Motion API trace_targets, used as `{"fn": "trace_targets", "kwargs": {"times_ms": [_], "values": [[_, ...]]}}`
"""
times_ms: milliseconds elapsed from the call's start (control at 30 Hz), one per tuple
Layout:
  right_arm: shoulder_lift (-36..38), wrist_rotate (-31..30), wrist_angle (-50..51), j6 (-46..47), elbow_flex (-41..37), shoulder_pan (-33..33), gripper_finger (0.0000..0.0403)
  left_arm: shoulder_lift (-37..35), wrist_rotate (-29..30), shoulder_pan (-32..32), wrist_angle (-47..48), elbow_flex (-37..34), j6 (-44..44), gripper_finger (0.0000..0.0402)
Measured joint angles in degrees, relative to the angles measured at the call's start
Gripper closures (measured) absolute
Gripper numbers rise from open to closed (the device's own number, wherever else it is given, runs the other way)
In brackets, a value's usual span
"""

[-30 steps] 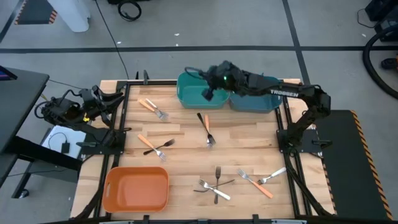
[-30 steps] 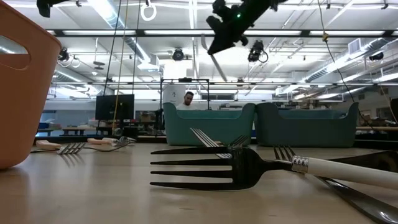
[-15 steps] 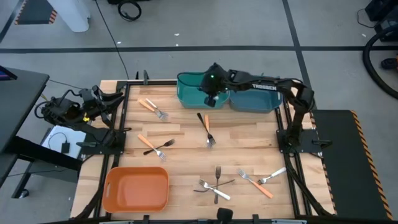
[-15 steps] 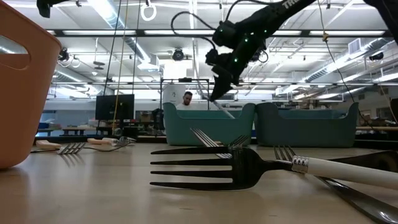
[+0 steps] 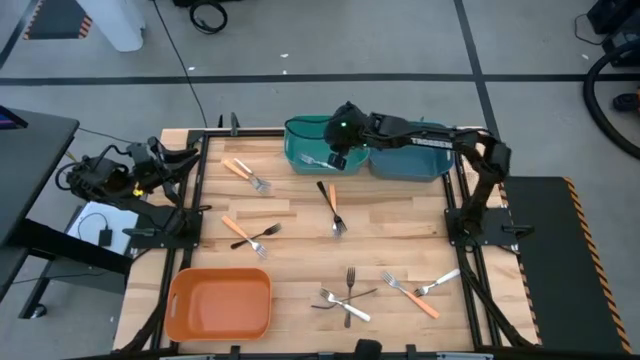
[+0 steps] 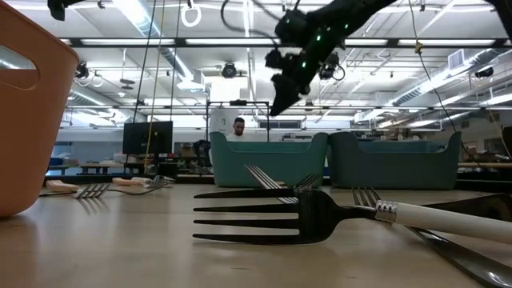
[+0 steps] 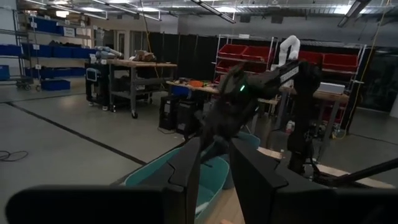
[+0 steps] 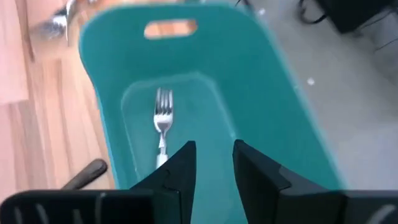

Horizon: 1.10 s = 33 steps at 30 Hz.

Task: Sort silverware by color (type)
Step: Put the bottom left orange fork into the orange bin

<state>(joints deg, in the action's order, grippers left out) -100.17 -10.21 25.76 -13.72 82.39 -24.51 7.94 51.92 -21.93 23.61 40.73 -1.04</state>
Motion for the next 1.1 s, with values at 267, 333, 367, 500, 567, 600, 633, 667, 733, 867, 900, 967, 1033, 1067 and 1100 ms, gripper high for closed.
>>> {"fn": "trace_targets", "kwargs": {"times_ms": [267, 333, 367, 500, 567, 600, 633, 667, 733, 867, 900, 967, 1033, 1067, 1100], "values": [[10.93, -5.51, -0.21, 0.63, 0.06, 2.66, 0.0288, 0.60, -3.31, -0.02, 3.54, 0.02, -0.94, 0.0293], [13.68, -6.49, -0.20, 1.93, 0.06, 3.44, 0.0288, 1.81, -4.54, -0.07, 3.50, 0.09, -2.53, 0.0283], [14.92, -7.17, -0.20, 2.93, 0.07, 3.84, 0.0288, 2.73, -4.65, -0.07, 3.70, 0.09, -2.69, 0.0278], [19.75, -10.99, -0.42, 6.46, 0.08, 5.80, 0.0288, 7.46, -1.86, 0.00, 3.59, 0.07, -2.56, 0.0263], [21.78, -12.47, -0.40, 8.43, 0.08, 6.89, 0.0288, 10.55, -0.07, 0.02, 3.65, 0.07, -3.02, 0.0261], [22.77, -12.83, -0.40, 9.61, 0.08, 7.50, 0.0288, 12.12, -0.01, 0.02, 3.65, 0.07, -3.54, 0.0261], [23.59, -12.84, -0.41, 10.76, 0.08, 8.13, 0.0288, 13.87, -0.07, 0.02, 3.65, 0.07, -4.49, 0.0261], [24.38, -12.83, -0.41, 11.83, 0.08, 8.64, 0.0288, 15.69, -0.23, 0.02, 3.56, 0.07, -5.36, 0.0261], [25.66, -12.81, -0.42, 13.11, 0.08, 9.63, 0.0288, 19.66, -0.44, -0.02, 3.70, 0.04, -7.90, 0.0260], [27.27, -12.81, -0.06, 13.80, 0.08, 10.89, 0.0288, 26.43, -0.52, 0.42, 3.00, 0.04, -10.65, 0.0260], [27.45, -12.79, 0.11, 14.14, 0.08, 11.10, 0.0288, 28.08, -0.87, 1.09, 2.47, 0.04, -10.67, 0.0260], [27.48, -12.74, 0.29, 16.28, 0.08, 11.45, 0.0288, 30.90, -3.02, 3.05, 1.20, 0.02, -11.67, 0.0260], [27.34, -12.66, 1.03, 19.55, 0.08, 11.90, 0.0288, 33.18, -7.90, 5.62, -0.74, 0.01, -13.46, 0.0260], [27.28, -12.53, 1.50, 21.07, 0.08, 12.16, 0.0288, 34.04, -11.28, 7.10, -0.99, 0.22, -14.09, 0.0260], [27.24, -12.11, 2.27, 22.28, 0.08, 12.46, 0.0288, 34.90, -15.01, 8.59, -0.99, 0.51, -14.71, 0.0260]]}}
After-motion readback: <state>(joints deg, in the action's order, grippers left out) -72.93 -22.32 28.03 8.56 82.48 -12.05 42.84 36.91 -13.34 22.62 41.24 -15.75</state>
